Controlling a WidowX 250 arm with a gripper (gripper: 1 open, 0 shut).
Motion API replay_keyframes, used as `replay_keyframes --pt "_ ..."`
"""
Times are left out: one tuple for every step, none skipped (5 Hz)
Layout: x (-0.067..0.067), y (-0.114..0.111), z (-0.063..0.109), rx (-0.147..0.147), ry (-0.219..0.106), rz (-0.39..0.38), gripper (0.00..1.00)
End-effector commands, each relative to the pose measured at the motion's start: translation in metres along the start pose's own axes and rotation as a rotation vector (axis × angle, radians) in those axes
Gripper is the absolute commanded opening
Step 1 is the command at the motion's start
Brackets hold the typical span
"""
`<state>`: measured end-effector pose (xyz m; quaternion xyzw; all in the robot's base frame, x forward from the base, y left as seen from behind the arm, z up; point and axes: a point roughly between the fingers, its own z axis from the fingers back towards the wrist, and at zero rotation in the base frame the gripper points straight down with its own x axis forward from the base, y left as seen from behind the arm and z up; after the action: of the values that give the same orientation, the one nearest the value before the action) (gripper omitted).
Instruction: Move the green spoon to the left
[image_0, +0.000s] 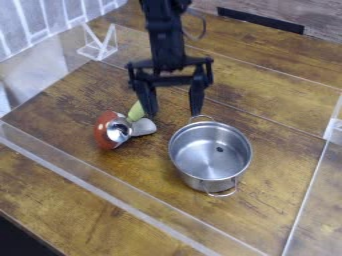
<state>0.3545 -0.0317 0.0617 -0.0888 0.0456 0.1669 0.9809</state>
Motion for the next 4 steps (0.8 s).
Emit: replay_keyframes --pt "-0.004 0.002 0.022 -0.021 -0.046 0.015 0.0" --pt "-0.009 0.003 0.032 -0.019 -0.047 0.023 0.0" --pt "-0.01 0.006 0.049 -0.007 -0.051 -0.035 0.0" --pt "-0.011 0.008 0.068 -0.002 -0.057 -0.096 0.0"
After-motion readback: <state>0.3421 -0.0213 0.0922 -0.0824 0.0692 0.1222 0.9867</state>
